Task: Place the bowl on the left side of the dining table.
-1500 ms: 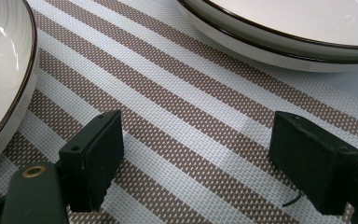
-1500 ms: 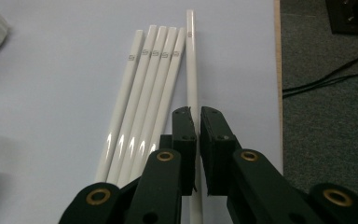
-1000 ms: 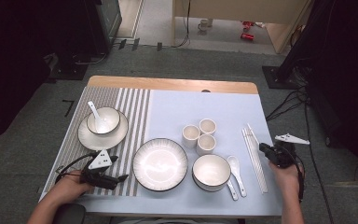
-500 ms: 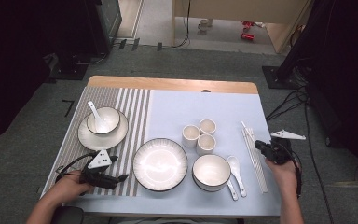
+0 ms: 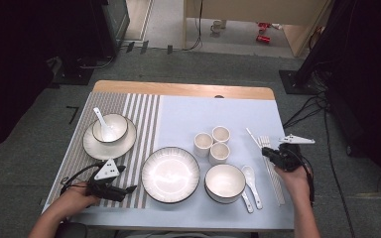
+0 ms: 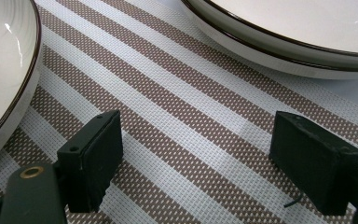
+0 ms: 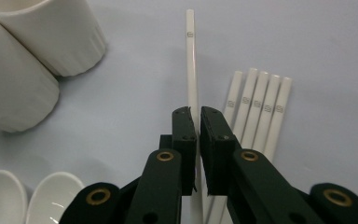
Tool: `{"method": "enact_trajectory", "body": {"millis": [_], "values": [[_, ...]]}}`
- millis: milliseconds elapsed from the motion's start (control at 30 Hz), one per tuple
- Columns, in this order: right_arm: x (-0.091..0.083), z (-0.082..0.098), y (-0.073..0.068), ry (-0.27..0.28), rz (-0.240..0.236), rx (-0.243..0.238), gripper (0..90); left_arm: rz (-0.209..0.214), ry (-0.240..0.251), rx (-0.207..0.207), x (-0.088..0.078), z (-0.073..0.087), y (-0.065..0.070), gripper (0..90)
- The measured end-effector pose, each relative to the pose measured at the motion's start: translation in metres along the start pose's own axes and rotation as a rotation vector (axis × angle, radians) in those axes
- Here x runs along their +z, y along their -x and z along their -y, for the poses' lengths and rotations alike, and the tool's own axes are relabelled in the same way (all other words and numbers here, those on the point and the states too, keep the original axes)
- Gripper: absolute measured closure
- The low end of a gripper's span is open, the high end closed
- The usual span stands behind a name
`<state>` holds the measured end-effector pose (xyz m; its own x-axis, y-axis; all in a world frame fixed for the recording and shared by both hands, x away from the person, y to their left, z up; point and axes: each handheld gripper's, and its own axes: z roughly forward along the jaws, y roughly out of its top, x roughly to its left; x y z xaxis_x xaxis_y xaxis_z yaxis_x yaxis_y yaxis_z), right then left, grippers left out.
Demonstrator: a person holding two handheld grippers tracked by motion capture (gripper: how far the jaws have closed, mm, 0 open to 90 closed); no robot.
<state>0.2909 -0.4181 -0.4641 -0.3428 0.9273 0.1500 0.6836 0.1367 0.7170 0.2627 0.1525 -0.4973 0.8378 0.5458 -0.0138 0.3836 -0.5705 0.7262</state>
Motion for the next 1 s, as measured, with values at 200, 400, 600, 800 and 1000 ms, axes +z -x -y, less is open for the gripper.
{"method": "enact_trajectory", "body": {"millis": [200, 400, 600, 800, 1000], "values": [[0.004, -0.004, -0.007, -0.005, -0.026, -0.016, 85.2, -0.001, 0.001, 0.001, 0.0, 0.0, 0.0, 17.1], [0.002, -0.011, -0.015, 0.002, -0.054, -0.043, 85.2, -0.001, 0.001, 0.001, 0.0, 0.0, 0.0, 17.1], [-0.002, -0.019, -0.021, 0.023, -0.099, -0.062, 85.2, -0.002, 0.001, 0.002, 0.0, 0.0, 0.0, 17.1], [-0.008, -0.029, -0.03, 0.029, -0.142, -0.111, 85.2, -0.002, 0.0, 0.003, 0.0, 0.0, 0.001, 17.1], [-0.01, -0.037, -0.035, 0.034, -0.184, -0.138, 85.2, -0.002, 0.0, 0.002, 0.0, 0.0, 0.0, 17.1]]}}
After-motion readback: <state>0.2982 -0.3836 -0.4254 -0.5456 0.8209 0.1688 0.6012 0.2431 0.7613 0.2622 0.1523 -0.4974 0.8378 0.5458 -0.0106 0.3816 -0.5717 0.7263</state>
